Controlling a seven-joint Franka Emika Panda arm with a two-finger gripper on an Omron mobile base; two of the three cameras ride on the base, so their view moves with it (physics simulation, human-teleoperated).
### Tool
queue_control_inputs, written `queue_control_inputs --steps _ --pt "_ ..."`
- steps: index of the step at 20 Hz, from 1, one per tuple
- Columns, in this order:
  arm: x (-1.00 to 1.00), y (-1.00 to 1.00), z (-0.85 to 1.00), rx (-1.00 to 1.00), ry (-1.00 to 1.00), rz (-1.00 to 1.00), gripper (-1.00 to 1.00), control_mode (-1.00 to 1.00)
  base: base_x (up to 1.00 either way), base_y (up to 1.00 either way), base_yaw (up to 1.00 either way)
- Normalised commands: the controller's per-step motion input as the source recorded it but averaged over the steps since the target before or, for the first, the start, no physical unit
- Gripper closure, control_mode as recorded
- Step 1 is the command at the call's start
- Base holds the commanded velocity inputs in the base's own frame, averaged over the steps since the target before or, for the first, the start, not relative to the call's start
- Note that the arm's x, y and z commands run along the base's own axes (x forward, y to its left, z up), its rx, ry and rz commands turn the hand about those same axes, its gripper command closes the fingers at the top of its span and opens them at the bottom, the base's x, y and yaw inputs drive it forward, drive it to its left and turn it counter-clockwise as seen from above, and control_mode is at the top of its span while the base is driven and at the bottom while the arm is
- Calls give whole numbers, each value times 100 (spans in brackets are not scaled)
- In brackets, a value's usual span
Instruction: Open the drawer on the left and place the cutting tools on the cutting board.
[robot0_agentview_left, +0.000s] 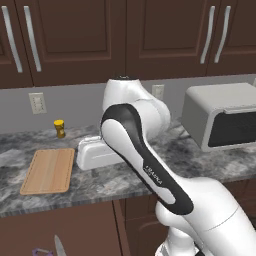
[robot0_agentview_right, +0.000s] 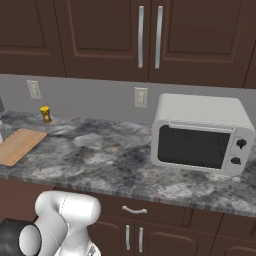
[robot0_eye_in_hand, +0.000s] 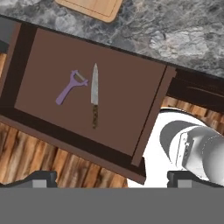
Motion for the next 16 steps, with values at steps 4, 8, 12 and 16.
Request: queue_control_inputs --steps 4,8,12,16 --pt "0 27 -19 -1 0 -1 -100 -100 0 0 0" --pt "0 16 -14 -1 0 -2 -100 -100 0 0 0" --pt "5 4 -18 -1 0 -7 -100 -100 0 0 0" --pt "1 0 -28 0 0 -3 -100 -100 0 0 0"
